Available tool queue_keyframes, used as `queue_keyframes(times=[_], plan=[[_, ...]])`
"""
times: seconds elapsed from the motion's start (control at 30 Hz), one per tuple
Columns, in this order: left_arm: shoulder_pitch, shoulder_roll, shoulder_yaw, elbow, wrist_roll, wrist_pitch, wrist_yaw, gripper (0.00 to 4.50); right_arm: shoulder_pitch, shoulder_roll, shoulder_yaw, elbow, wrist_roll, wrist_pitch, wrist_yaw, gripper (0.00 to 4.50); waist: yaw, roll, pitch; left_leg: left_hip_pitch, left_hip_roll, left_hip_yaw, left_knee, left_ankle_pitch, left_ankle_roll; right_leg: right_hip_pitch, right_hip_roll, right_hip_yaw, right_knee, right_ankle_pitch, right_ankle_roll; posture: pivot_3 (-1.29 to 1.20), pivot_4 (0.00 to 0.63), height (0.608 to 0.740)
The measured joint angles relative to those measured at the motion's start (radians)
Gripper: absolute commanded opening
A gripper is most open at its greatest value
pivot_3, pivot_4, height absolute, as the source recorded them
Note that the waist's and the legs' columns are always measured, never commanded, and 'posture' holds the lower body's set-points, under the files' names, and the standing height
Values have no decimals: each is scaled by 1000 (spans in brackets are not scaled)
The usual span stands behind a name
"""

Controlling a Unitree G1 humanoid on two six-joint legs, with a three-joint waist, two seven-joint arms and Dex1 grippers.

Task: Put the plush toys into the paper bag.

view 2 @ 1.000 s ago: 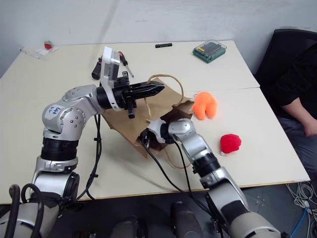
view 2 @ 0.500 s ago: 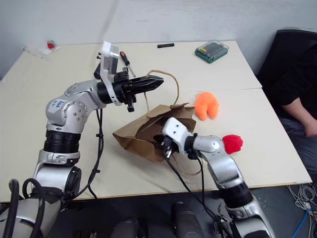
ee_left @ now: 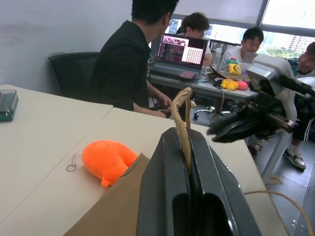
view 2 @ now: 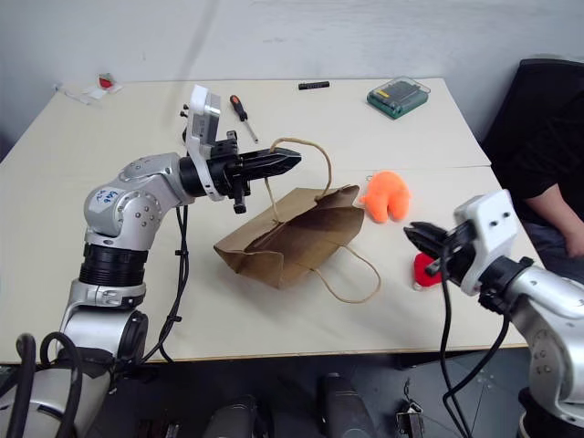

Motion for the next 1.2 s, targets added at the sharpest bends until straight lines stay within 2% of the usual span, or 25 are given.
queue_keyframes(times=[0.07,0.27,0.4,0.5,0.6,0.7,0.87,0.97,1.07,1.2], plan=[[3,-3,-4,-6,4,-2,-1,0,-74,1,16,65,-8,18,-62,2322,-2,0,0,0,0,0,0,0,0,0,0,0,0,0,0,0,150,740],[8,-12,-10,-10,16,-11,-3,0,-317,50,252,473,-135,-124,-191,4360,-12,1,0,-1,0,3,-4,1,0,-3,0,1,-1,0,0,0,150,740],[8,-12,-8,-9,18,-13,-2,0,-461,78,347,764,-232,-242,-262,4437,-13,1,1,-2,0,5,-6,1,0,-6,0,3,-1,0,0,0,150,740],[10,-11,-4,-12,20,-13,2,0,-575,128,358,1001,-273,-302,-327,4437,-18,1,1,-3,0,8,-6,1,1,-9,-1,4,0,0,0,0,150,740],[11,-12,-4,-16,20,-13,7,0,-642,164,357,1171,-284,-367,-360,3809,-22,1,1,-4,0,9,-7,2,0,-11,0,5,2,0,0,0,150,740],[12,-10,0,-18,20,-13,14,0,-661,169,341,1242,-275,-423,-360,2761,-26,1,1,-4,0,9,-6,2,0,-11,-1,5,2,0,0,0,150,740],[12,-8,4,-18,20,-13,15,0,-656,178,334,1241,-255,-456,-339,1007,-38,2,1,-4,0,9,-6,2,-1,-12,-1,5,5,0,0,0,150,740],[13,-8,4,-18,20,-13,15,0,-600,169,334,1150,-238,-441,-323,58,-38,2,1,-4,0,9,-6,2,-1,-12,-1,5,5,0,0,0,150,740],[15,-6,4,-19,20,-13,15,0,-497,123,306,965,-207,-378,-312,24,-33,3,2,-6,0,8,-6,2,-1,-13,-1,5,5,0,0,0,150,740],[17,-8,5,-18,19,-12,12,0,-338,5,180,617,-87,-187,-278,24,-26,8,4,-8,0,8,-6,2,-1,-15,-1,5,4,0,0,0,150,740]])
